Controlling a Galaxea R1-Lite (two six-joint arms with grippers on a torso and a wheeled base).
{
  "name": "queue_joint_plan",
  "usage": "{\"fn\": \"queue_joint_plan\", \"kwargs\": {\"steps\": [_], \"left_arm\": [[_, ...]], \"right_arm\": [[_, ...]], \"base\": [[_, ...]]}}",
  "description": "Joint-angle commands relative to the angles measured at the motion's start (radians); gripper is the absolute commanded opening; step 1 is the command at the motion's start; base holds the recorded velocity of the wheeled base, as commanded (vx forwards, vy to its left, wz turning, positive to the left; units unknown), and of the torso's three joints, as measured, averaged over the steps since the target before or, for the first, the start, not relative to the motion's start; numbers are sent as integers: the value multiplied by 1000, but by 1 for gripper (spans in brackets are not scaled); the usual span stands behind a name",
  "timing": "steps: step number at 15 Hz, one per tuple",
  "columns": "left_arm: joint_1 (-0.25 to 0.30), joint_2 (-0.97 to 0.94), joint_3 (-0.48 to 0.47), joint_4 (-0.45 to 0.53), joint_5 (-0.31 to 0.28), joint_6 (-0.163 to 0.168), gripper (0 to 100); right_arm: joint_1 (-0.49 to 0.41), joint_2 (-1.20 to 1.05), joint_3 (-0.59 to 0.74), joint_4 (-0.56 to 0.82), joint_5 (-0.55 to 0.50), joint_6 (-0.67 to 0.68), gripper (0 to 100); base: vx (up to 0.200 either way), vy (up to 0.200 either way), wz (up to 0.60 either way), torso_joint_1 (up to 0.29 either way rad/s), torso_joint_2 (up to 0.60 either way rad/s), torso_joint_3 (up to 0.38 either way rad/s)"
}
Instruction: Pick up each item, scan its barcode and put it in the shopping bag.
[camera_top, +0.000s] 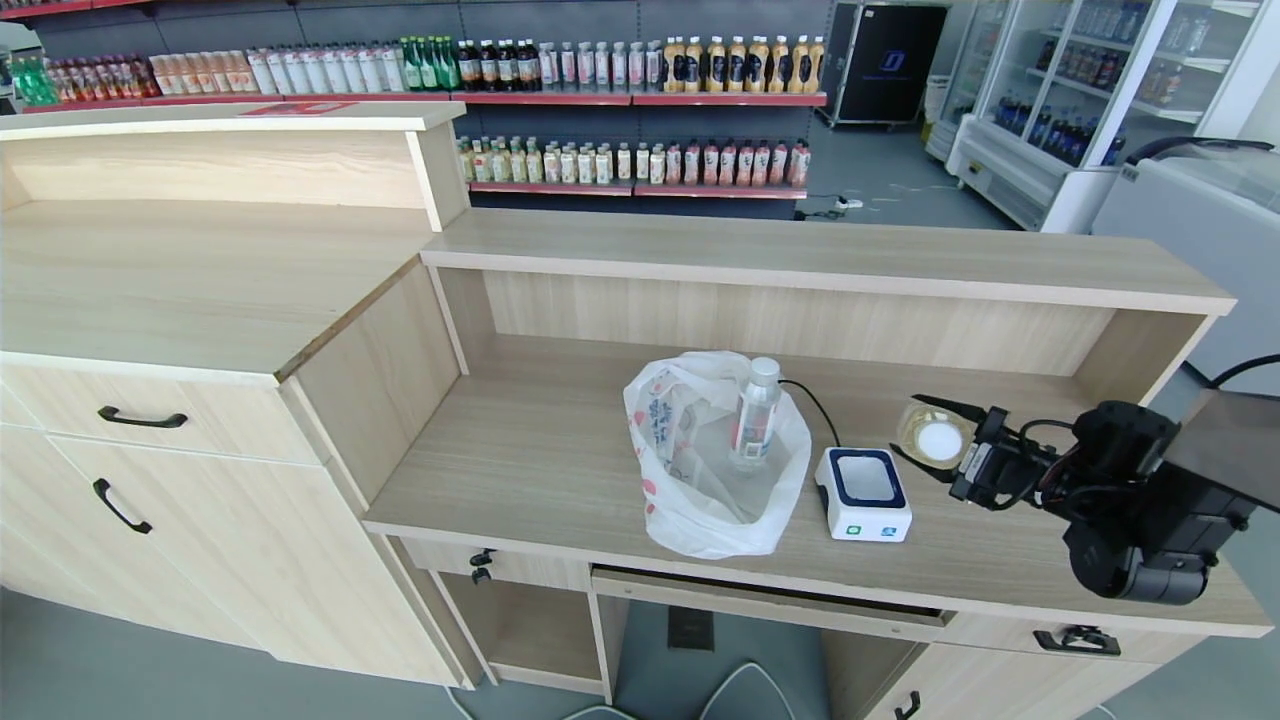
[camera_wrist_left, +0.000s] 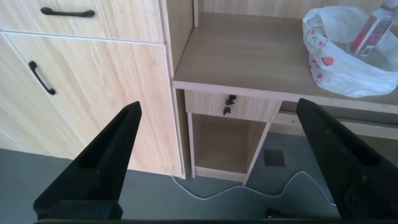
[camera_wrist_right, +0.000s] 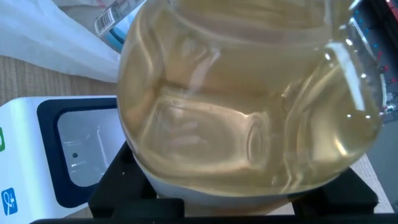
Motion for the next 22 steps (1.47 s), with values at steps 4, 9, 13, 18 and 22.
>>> {"fn": "queue_joint_plan", "kwargs": {"steps": [4,9,13,18,22], "left_arm": [[1,0,0,0,0,0,100],[1,0,0,0,0,0,100],[1,0,0,0,0,0,100],[1,0,0,0,0,0,100],[1,0,0,0,0,0,100]], "right_arm": [[19,21,-18,-1,0,1,0],[28,51,-58,-1,3,6,0],[45,67,-78,-1,1,13,0],[79,99,-127,-1,1,84,0],[91,117,-150,-1,1,92,0]], "base": [[0,0,0,0,0,0],[0,0,0,0,0,0],[0,0,0,0,0,0],[0,0,0,0,0,0],[0,0,0,0,0,0]]}}
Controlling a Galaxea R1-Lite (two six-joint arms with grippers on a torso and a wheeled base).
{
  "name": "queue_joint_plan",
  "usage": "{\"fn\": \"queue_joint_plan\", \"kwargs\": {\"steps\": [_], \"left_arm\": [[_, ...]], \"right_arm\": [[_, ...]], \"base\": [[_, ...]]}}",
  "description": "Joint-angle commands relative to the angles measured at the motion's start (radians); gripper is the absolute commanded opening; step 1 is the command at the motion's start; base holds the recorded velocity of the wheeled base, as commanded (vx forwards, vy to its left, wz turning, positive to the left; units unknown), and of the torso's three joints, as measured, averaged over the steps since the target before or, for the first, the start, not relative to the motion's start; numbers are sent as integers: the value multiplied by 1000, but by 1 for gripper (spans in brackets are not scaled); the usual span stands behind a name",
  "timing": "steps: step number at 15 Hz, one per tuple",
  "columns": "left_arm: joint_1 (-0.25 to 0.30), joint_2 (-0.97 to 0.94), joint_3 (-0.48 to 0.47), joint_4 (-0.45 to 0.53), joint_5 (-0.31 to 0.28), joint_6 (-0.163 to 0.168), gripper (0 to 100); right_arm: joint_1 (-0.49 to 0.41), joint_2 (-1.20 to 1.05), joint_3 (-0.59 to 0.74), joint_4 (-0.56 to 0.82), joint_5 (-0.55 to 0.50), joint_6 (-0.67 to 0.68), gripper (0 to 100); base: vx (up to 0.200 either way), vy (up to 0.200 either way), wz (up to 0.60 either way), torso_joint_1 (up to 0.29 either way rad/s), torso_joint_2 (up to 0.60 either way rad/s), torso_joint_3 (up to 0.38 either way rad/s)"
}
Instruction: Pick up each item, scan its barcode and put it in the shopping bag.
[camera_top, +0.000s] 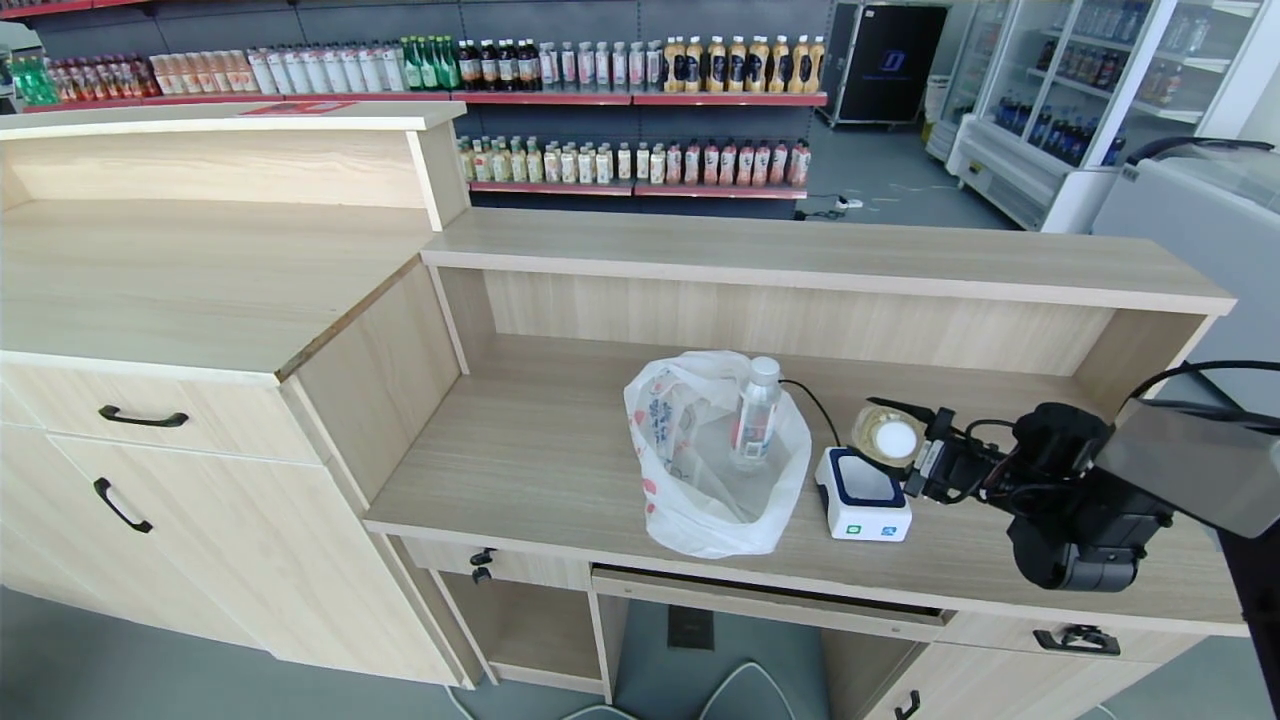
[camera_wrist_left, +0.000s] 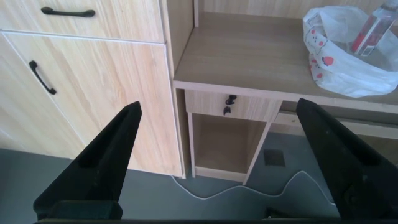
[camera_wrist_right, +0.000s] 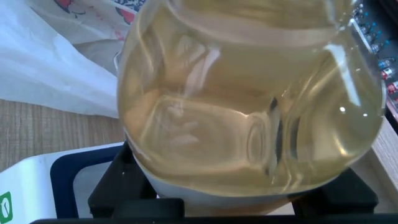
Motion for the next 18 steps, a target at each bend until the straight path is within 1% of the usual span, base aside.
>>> {"fn": "queue_joint_plan", "kwargs": {"steps": [1,8,18], "left_arm": [[0,0,0,0,1,0,100],[0,0,0,0,1,0,100],[0,0,0,0,1,0,100]], "right_arm": [[5,11,-8,-1,0,-1,0],[13,43,-65,-1,0,28,0],[13,46,-74,-1,0,42,0]], "base": [[0,0,0,0,0,0],[0,0,0,0,0,0],[0,0,0,0,0,0]]}}
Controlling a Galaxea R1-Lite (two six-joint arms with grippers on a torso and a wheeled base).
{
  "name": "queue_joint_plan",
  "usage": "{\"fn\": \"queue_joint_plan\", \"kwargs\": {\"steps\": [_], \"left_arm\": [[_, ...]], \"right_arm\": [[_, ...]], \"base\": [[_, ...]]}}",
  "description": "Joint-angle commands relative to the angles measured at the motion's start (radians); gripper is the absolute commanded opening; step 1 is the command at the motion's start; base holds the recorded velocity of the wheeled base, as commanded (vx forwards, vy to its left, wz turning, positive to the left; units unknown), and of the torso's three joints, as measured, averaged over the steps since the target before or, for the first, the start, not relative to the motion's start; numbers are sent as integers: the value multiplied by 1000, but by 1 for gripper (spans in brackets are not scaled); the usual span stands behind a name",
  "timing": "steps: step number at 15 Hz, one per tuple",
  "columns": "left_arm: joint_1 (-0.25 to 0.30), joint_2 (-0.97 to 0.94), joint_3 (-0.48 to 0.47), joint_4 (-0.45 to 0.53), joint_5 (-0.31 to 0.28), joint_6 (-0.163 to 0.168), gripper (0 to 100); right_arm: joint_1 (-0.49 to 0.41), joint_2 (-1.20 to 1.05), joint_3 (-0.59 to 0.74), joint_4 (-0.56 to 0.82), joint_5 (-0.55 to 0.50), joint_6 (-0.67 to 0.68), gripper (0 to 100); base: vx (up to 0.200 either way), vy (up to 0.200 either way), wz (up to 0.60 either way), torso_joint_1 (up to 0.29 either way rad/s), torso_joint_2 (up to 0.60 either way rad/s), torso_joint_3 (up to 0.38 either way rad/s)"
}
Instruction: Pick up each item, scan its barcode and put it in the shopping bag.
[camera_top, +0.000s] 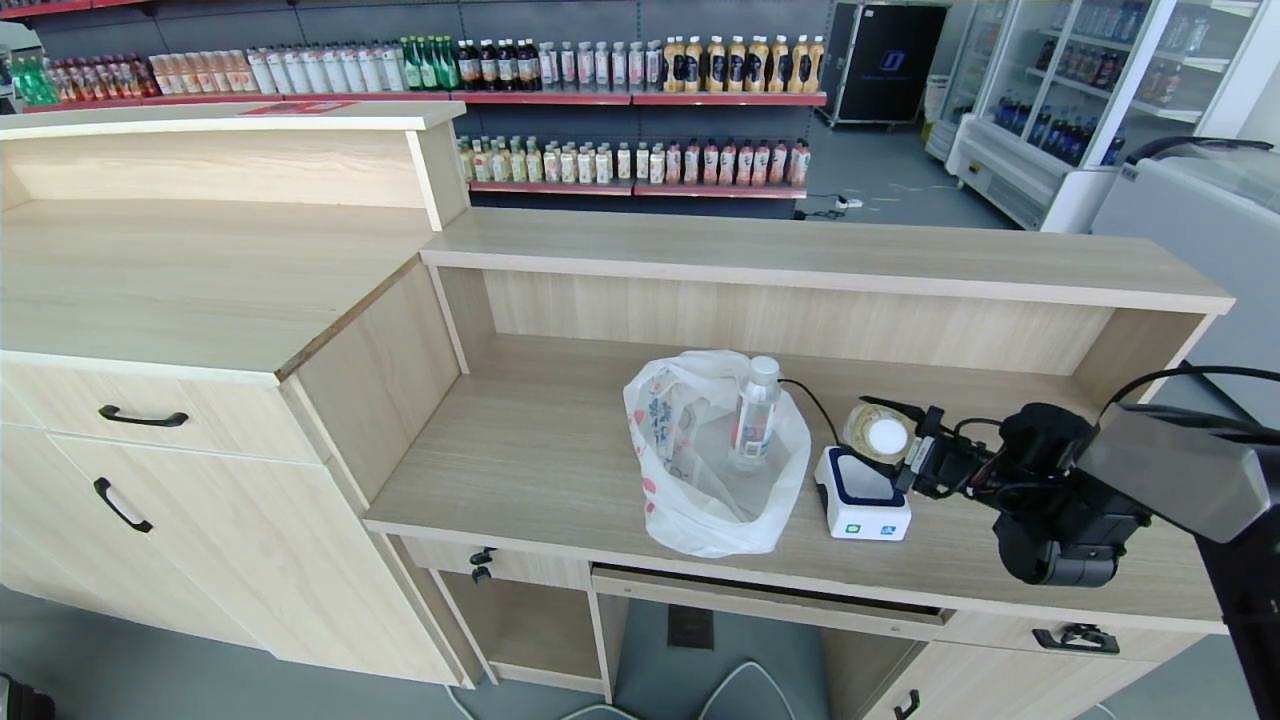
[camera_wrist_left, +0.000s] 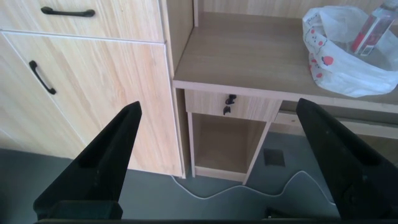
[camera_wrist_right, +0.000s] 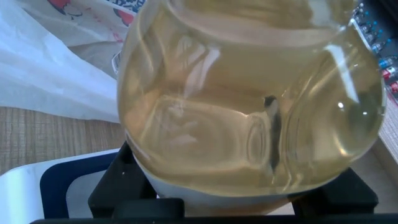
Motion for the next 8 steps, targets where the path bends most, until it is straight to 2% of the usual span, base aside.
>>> {"fn": "queue_joint_plan", "kwargs": {"steps": [1,4,8], "left_arm": [[0,0,0,0,0,0,100],[0,0,0,0,0,0,100],[0,0,0,0,0,0,100]], "right_arm": [[-1,0,-1,-1,1,0,0],[-6,-7,13,-1,1,0,0],[-67,-36,73,-1,1,3,0]], "base": [[0,0,0,0,0,0],[0,0,0,0,0,0],[0,0,0,0,0,0]]}}
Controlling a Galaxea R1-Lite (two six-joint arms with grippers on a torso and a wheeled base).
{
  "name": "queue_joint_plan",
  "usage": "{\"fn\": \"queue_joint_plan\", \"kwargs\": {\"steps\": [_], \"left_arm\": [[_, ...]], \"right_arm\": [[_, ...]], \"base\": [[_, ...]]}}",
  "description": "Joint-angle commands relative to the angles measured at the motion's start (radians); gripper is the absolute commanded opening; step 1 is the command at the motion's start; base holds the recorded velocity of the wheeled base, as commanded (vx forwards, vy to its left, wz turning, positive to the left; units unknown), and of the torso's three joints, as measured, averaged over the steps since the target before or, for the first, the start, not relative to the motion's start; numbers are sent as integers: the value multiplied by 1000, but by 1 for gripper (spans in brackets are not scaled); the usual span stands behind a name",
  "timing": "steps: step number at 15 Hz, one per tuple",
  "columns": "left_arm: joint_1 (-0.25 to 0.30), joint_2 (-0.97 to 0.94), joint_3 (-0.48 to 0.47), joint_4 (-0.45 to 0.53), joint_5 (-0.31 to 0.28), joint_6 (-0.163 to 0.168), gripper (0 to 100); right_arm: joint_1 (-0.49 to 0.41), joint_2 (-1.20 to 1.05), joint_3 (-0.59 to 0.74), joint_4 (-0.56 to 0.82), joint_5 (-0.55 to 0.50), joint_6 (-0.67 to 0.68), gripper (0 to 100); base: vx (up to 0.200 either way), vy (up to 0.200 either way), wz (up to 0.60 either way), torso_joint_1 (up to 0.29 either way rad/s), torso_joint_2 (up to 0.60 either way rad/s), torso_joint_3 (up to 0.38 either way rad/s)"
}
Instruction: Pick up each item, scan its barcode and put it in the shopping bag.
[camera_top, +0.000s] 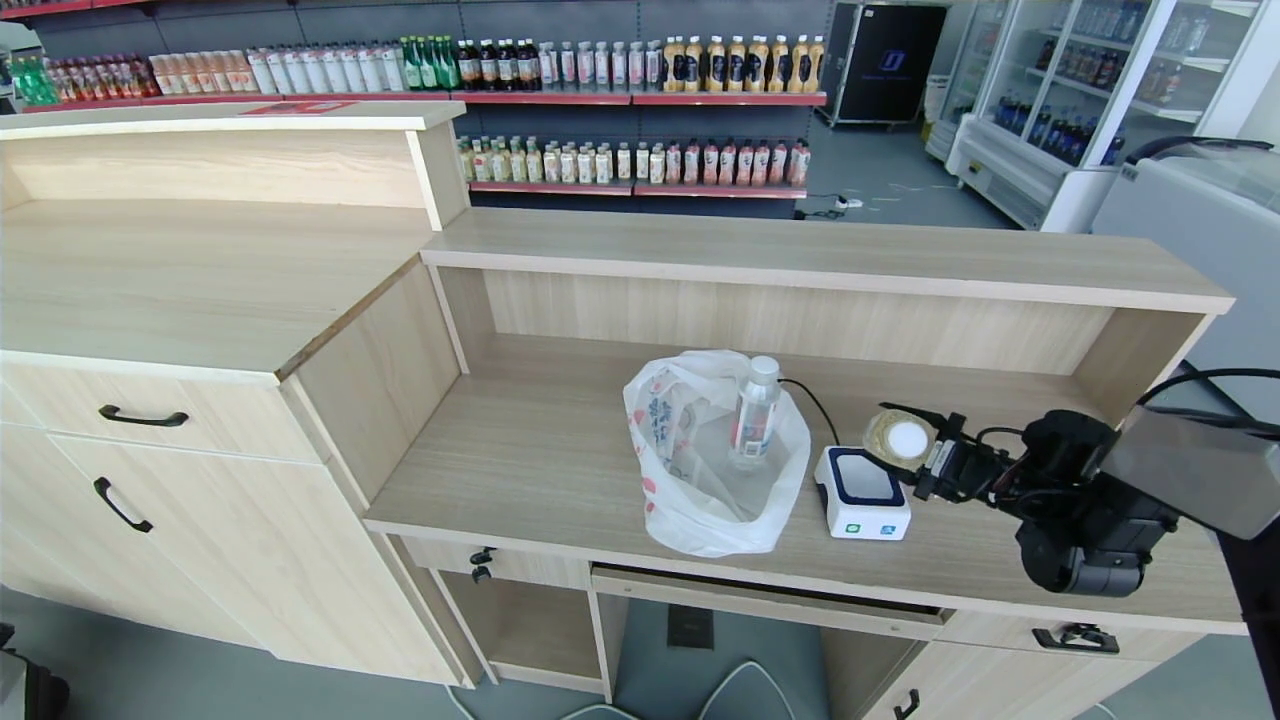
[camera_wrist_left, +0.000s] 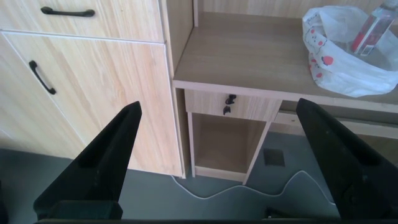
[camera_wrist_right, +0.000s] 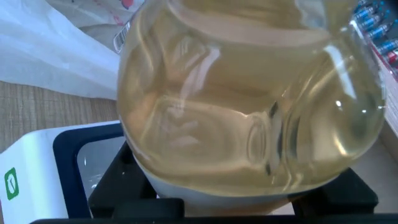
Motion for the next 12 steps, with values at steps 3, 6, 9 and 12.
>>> {"fn": "queue_joint_plan", "kwargs": {"steps": [3,6,9,12], "left_arm": [[0,0,0,0,0,0,100],[0,0,0,0,0,0,100],[0,0,0,0,0,0,100],[0,0,0,0,0,0,100]], "right_arm": [[-59,-130,22,-1,0,154,0],[-91,-391,140,33,-110,485,0],[-97,-538,224,197,-513,625,0],[-93,-640,299,361,-799,626,0]], "base": [[0,0,0,0,0,0],[0,0,0,0,0,0],[0,0,0,0,0,0],[0,0,0,0,0,0]]}}
